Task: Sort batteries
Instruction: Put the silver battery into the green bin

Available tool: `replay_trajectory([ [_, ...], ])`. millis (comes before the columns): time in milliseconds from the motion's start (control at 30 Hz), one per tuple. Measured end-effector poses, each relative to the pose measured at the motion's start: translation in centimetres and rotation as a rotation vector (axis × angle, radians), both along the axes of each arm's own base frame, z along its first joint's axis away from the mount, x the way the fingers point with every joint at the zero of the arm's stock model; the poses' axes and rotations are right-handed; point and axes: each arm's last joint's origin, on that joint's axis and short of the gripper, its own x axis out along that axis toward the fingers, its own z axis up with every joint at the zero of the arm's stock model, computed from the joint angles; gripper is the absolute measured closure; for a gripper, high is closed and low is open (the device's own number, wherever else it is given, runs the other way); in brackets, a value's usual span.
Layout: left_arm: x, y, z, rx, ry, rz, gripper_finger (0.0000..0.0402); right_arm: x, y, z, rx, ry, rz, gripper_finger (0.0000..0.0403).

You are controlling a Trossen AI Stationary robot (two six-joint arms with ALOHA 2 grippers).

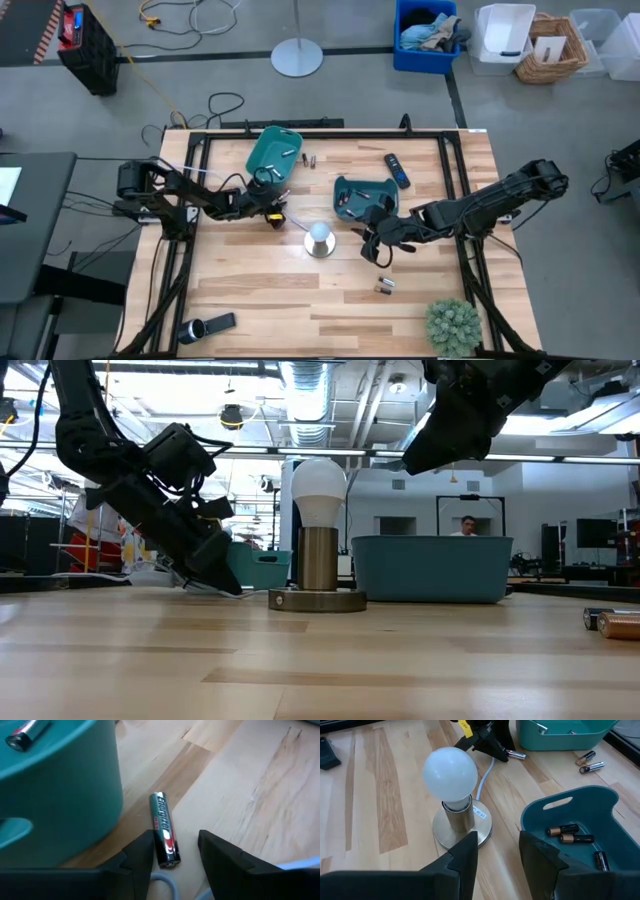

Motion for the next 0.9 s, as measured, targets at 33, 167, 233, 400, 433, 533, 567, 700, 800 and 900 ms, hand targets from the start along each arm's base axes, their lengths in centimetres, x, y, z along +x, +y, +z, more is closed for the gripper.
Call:
replay_trajectory([
  [33, -0.02, -0.02, -0.03, -0.007, 0.002, -0.003, 0.0256, 0.0, 0.0, 0.0, 0.0, 0.0, 0.0, 0.0242],
  [167, -0.14, -0.09, -0.2, -0.023, 0.021, -0.012, 0.0285, 0.0, 0.0, 0.02, 0.0, -0.001, 0.0, 0.0242],
  [233, -0.15, -0.11, -0.23, -0.027, 0.026, -0.015, 0.03, 0.0, 0.0, 0.02, 0.001, -0.002, 0.0, 0.0242],
  [400, -0.17, -0.13, -0.26, -0.036, 0.025, -0.016, 0.0339, 0.04, 0.01, 0.05, 0.002, -0.007, 0.0, 0.0242],
  [433, -0.17, -0.13, -0.27, -0.037, 0.025, -0.015, 0.0346, 0.04, 0.01, 0.05, 0.002, -0.007, 0.0, 0.0242],
  [533, -0.18, -0.16, -0.29, -0.043, 0.027, -0.019, 0.0354, 0.03, 0.01, 0.05, 0.002, -0.007, 0.0, 0.0242],
  [567, -0.18, -0.17, -0.3, -0.047, 0.027, -0.023, 0.0354, 0.03, 0.01, 0.05, 0.002, -0.007, 0.0, 0.0242],
  [700, -0.18, -0.34, -0.35, -0.044, 0.036, -0.042, 0.0352, 0.03, 0.01, 0.05, 0.002, -0.007, 0.0, 0.0242],
  [800, -0.15, -0.46, -0.34, -0.04, 0.037, -0.049, 0.0352, 0.03, 0.01, 0.05, 0.002, -0.007, 0.0, 0.0242],
  [900, -0.08, -0.6, -0.25, -0.025, 0.034, -0.066, 0.0354, 0.03, 0.01, 0.05, 0.005, -0.008, -0.003, 0.0242],
])
